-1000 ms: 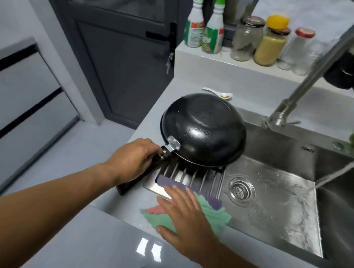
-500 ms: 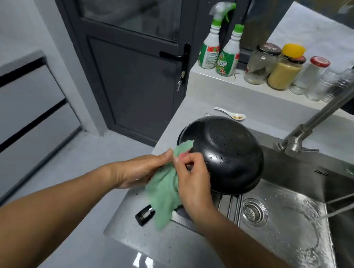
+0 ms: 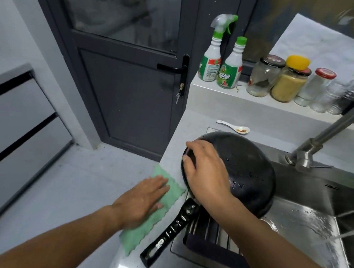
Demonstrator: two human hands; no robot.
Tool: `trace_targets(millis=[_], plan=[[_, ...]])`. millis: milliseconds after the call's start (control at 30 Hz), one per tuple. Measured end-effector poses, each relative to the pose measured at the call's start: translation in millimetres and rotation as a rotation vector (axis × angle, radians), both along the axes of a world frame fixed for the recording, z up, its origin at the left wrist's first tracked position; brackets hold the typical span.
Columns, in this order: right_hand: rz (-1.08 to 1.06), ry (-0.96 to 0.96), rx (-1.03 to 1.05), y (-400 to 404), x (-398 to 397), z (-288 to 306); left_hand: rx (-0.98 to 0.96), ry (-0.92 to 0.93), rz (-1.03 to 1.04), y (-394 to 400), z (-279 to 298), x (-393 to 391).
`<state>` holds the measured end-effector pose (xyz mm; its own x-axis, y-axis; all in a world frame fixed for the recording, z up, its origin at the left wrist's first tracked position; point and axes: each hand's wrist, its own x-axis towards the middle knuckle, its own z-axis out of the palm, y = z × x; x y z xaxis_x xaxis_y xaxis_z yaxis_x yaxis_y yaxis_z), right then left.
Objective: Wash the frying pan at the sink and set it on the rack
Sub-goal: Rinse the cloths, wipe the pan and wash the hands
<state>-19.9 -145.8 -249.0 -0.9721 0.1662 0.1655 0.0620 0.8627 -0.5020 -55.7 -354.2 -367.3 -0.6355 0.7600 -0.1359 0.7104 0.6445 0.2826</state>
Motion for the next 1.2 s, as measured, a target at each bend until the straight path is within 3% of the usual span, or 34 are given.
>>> trace_targets(millis=[200,500,833,967,1100,1167,1200], plan=[[-0.066,0.123,-0.201,33,13,6,-0.056,0.07,0.054,50,-17,-20],[-0.132,0.209,-0.212,118,-8,35,-0.148,0.035,0.032,115,-12,-119],[-0.146,-0.063,-0.221,189,-74,13,-0.192,-0.028,-0.026,174,-2,-225],[-0.177,-0.078,-0.222,208,-102,7,-0.064,-0.097,0.076,207,1,-252],[-0.218,-0.073,-0.355,216,-120,6,0.184,-0.03,0.392,232,19,-252],[-0.238,-0.07,-0.43,217,-129,6,0.365,-0.017,0.51,248,38,-244],[-0.24,-0.062,-0.49,217,-132,8,0.513,-0.098,0.519,258,50,-240]])
